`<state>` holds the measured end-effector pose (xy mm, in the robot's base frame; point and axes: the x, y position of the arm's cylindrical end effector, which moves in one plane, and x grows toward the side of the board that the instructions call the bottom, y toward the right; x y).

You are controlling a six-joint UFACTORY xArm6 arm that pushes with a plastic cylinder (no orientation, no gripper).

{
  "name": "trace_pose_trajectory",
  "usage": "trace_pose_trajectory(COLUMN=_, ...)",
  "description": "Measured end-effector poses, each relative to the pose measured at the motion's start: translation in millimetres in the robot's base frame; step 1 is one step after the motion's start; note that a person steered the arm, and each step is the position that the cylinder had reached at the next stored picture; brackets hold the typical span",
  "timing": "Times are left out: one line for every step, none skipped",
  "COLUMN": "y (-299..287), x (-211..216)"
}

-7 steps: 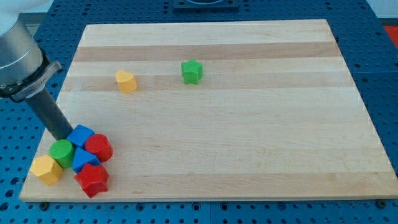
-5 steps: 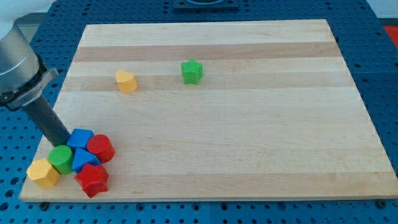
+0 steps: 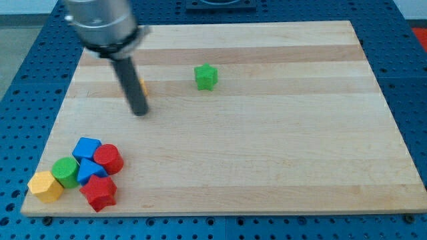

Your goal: Move th yellow heart parallel to the top of the red circle

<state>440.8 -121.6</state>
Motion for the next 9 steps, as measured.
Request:
trace_pose_trajectory(y=32.4, x=-29.4)
trace_pose_trajectory(y=29.7, x=-71.3)
trace_pose_trajectory(y=9.2, x=-91.7)
trace_pose_trajectory(y=-23.9, x=-87.2)
trace_pose_trajectory(y=-43.2, x=-66.8)
trace_pose_trajectory(y=-61.1, x=-55.6)
trace_pose_trajectory(y=-83.9, x=-51.0)
trace_pose_trajectory(y=-101.3, x=-37.3)
trace_pose_trajectory(y=-101.6, x=-44.4)
